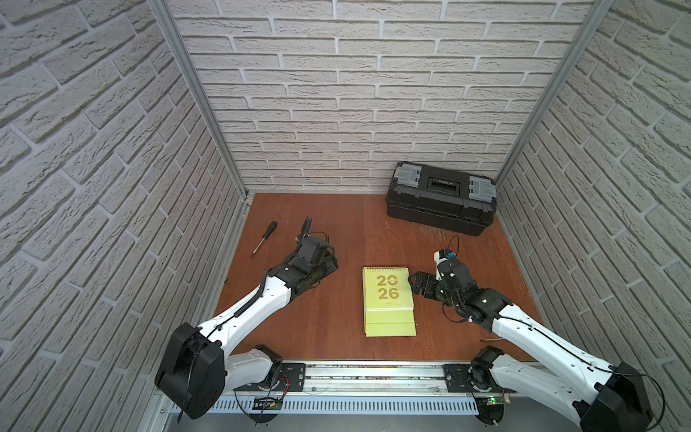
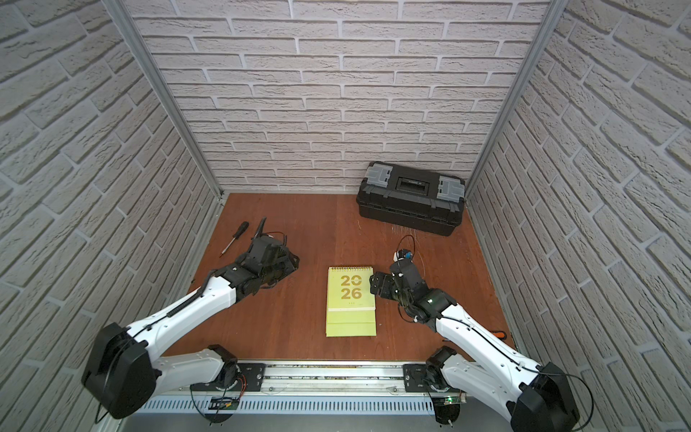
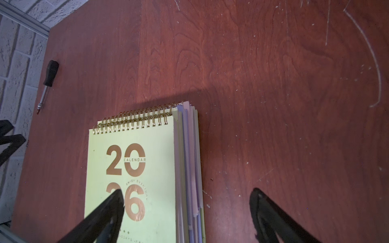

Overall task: Stack the calendars
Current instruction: Place the calendar at the calendar, then reset both arms

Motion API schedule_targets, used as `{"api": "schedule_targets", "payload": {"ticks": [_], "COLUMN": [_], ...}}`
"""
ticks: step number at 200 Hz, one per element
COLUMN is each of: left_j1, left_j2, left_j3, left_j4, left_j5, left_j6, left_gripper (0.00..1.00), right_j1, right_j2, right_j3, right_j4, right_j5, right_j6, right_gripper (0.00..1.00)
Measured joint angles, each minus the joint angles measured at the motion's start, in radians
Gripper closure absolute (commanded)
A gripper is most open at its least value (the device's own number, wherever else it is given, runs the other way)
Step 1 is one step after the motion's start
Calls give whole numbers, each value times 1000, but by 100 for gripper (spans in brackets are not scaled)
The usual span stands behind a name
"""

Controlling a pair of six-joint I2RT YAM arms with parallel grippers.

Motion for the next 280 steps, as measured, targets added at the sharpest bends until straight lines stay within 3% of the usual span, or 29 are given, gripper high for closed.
{"api": "schedule_targets", "payload": {"ticks": [17, 22, 78, 102, 131, 164, 185, 249, 280], "left_j1": [37, 49, 222, 269, 288, 303, 349, 398, 410], "left_j2": [-23, -29, -71, -107, -206, -255, -170, 309, 348], "left_j3": [-3, -4, -9, -42, -172, -374, -430, -540, -558], "left_j4": [-23, -29, -52, -16, 156, 483, 651, 1245, 1339], "left_j5": [2, 3, 20, -36, -163, -323, -387, -436, -420], "left_j6": [21, 28, 137, 240, 435, 712, 823, 1023, 1045], "left_gripper": [4, 2, 2, 2, 2, 2, 2, 2, 2], "right_j1": [-41, -60, -262, -348, -415, -448, -452, -455, -457], "right_j2": [0, 0, 71, 112, 138, 153, 192, 231, 261], "right_j3": [22, 28, 90, 109, 102, 55, 25, -184, -267], "right_j4": [-13, -14, -17, -6, 62, 210, 319, 697, 892], "right_j5": [12, 14, 26, 52, 127, 242, 307, 425, 413], "right_j6": [-26, -34, -126, -160, -204, -295, -355, -516, -576], "right_gripper": [0, 0, 0, 0, 0, 0, 0, 0, 0]}}
